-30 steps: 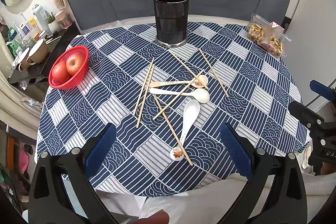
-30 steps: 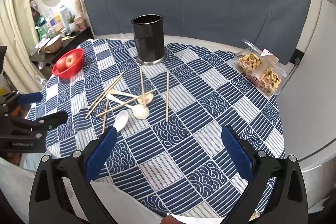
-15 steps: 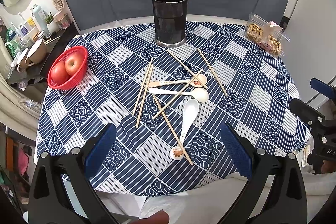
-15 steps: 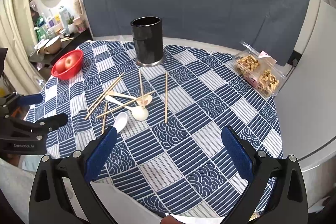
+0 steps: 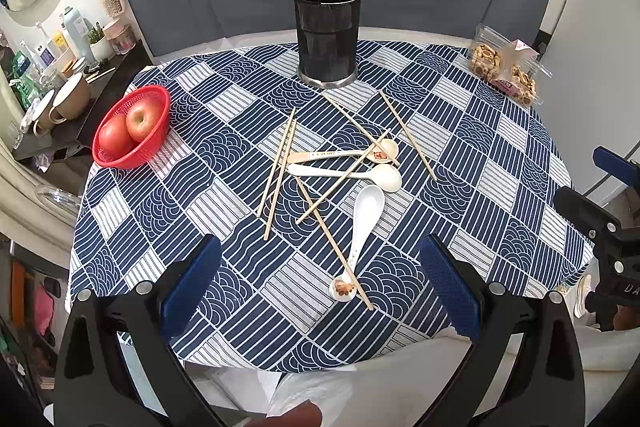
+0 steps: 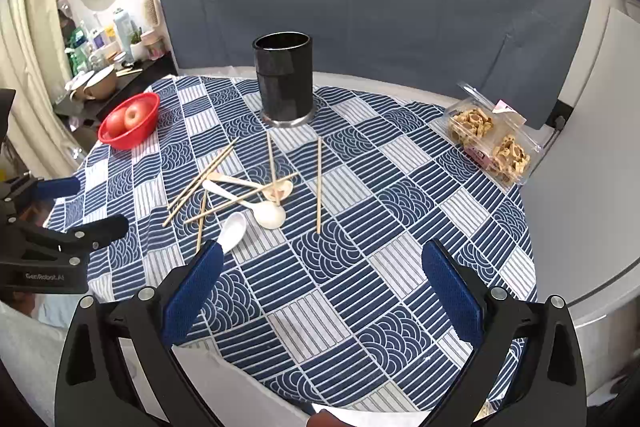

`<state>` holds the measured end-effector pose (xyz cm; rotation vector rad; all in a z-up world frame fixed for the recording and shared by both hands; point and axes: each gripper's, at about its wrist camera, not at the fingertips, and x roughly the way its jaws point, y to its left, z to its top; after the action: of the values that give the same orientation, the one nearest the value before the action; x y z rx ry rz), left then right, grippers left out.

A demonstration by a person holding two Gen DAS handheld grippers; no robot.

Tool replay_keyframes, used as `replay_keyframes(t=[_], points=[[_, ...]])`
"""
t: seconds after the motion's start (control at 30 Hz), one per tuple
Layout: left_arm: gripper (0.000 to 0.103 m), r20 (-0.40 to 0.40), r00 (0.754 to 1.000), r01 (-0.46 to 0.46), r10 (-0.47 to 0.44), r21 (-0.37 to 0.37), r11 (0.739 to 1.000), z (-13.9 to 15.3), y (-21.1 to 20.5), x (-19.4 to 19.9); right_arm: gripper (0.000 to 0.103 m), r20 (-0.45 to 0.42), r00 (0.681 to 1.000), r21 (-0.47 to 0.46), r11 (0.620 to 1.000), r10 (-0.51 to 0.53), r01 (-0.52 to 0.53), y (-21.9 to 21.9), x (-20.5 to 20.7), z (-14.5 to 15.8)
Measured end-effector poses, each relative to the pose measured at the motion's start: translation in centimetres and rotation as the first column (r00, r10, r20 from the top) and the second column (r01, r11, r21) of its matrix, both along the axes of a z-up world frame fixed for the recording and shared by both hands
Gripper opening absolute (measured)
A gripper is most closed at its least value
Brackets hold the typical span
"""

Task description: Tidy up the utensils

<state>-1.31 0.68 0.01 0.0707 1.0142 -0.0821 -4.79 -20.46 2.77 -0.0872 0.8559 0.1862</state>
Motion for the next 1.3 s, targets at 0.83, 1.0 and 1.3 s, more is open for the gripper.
replay_keyframes(t=[0.83,1.0,1.3], points=[[0.097,-0.038,0.999,-0.006,0.007,0.039,0.999,-0.6,1.4,1.5,0.095,0.027,0.999,-0.071,0.997,-0.038,0.040,0.6,1.0,0.2],[0.097,-0.054,0.998,0.016,-0.013,0.057,0.998,-0.5,1.5,2.9,0.095,0.024,0.998,-0.087,0.994,-0.065,0.067,0.5,2.6,0.1],[0.097,-0.102,0.995,0.016,-0.009,0.063,0.998,-2.0,3.3,6.5,0.095,-0.060,0.990,-0.065,0.990,-0.127,0.123,-0.1,6.5,-1.4]])
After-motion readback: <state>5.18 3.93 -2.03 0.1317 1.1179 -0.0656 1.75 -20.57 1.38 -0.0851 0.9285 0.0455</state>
